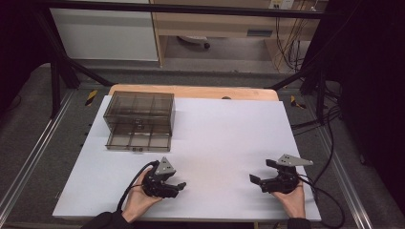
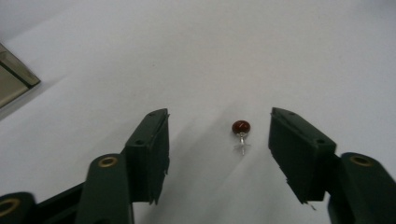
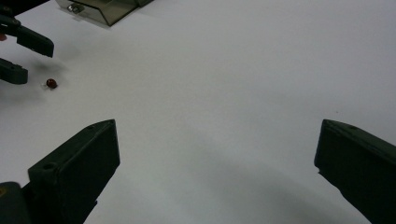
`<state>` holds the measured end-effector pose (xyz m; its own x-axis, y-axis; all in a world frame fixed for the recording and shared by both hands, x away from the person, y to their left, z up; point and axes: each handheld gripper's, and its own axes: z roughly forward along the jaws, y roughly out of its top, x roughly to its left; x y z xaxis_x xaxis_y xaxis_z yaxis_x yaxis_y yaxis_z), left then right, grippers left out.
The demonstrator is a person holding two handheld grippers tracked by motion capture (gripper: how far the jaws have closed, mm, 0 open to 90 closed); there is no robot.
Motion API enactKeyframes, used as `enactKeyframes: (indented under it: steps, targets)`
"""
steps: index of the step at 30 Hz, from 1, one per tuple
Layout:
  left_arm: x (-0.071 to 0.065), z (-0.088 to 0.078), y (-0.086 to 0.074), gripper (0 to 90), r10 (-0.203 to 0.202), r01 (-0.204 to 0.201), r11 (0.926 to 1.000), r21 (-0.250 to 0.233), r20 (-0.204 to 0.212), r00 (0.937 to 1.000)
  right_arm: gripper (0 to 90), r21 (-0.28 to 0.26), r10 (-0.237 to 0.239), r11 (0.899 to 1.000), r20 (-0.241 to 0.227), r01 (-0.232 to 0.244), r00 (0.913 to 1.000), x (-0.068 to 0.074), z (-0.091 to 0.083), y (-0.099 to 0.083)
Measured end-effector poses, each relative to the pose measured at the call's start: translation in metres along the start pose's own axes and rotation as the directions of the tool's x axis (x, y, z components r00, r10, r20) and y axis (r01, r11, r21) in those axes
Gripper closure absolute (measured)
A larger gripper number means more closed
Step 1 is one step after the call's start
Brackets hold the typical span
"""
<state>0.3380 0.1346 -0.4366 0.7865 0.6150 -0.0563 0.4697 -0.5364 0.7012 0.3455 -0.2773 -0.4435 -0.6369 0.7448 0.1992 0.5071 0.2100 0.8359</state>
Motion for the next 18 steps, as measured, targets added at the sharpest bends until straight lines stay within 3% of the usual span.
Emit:
enactKeyframes:
  steps: [10,18]
  targets:
    - [-0.0063,0.007,0.001,62.4,-0.006,0.006,0.9997,0.022,0.022,0.9997,0.6,0.0,0.0,1.0,0.0,0.0,1.0,-0.0001,-0.0001,0.0]
    - [-0.0081,0.0104,0.0003,73.4,-0.015,0.015,0.9995,0.028,0.032,0.9994,0.6,0.0,0.002,1.0,0.001,-0.002,1.0,-0.0001,-0.0001,0.0001]
